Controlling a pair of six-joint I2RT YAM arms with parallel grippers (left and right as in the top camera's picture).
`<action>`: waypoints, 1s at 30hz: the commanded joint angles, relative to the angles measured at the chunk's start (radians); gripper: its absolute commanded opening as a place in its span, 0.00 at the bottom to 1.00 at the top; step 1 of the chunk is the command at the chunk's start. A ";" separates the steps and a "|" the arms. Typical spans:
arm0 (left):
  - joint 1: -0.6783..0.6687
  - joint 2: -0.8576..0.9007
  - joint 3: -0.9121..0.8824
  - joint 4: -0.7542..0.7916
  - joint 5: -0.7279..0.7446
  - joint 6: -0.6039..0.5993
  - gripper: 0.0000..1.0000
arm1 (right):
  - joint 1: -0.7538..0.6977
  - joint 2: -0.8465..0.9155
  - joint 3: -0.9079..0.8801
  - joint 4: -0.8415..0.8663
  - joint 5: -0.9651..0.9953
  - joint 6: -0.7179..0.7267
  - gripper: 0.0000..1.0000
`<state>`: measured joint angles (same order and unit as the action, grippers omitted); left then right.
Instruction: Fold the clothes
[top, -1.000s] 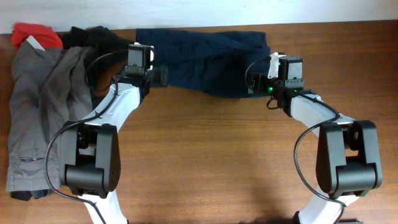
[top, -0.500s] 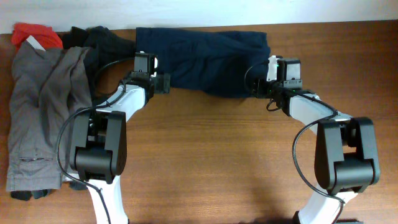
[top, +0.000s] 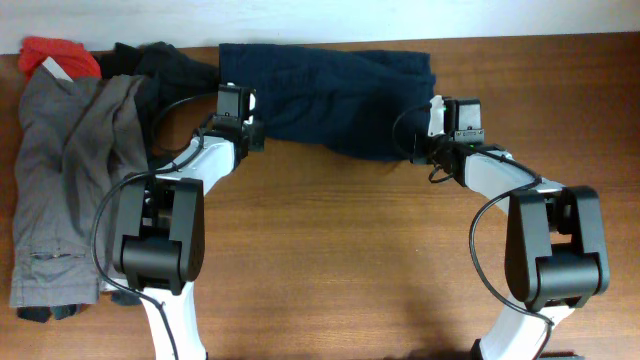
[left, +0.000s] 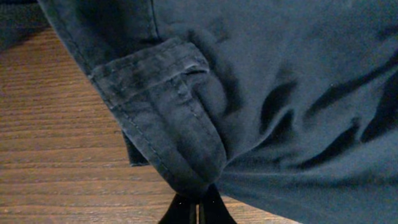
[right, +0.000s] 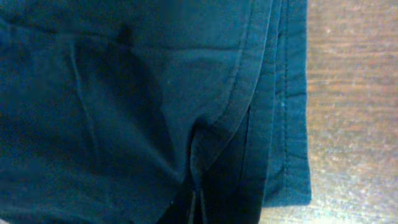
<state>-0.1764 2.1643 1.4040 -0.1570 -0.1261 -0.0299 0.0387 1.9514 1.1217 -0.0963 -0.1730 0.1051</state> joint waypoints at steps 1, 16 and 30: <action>0.007 0.006 0.015 -0.034 -0.009 0.004 0.01 | -0.006 -0.016 0.014 -0.033 0.000 -0.001 0.04; 0.007 -0.366 0.016 -0.518 0.024 -0.010 0.01 | -0.007 -0.352 0.026 -0.567 -0.068 0.069 0.04; 0.007 -0.388 0.015 -0.787 0.077 -0.010 0.84 | -0.006 -0.422 0.027 -0.787 -0.103 0.066 0.61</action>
<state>-0.1764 1.7805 1.4155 -0.9417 -0.0589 -0.0380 0.0387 1.5494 1.1370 -0.8925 -0.2829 0.1726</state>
